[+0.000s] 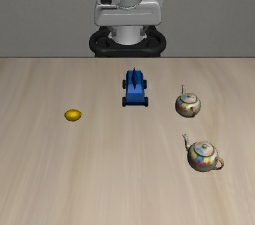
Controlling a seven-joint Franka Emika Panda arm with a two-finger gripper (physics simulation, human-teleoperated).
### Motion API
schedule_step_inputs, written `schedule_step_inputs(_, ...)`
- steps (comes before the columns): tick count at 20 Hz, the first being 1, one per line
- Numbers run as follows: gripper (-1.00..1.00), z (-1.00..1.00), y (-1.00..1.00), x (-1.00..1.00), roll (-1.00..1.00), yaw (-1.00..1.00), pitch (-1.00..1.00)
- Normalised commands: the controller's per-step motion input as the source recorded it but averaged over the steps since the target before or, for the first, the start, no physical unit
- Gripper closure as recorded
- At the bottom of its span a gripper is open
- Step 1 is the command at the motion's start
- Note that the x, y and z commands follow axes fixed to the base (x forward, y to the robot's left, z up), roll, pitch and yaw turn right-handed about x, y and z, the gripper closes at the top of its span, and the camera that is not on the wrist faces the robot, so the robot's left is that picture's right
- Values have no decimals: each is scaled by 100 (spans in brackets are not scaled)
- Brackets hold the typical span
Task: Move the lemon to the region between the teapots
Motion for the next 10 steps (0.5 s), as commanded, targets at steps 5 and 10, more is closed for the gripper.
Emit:
schedule_step_inputs(5,-100,0,-100,0,0,0,0)
schedule_step_inputs(10,-100,0,-100,0,0,0,0)
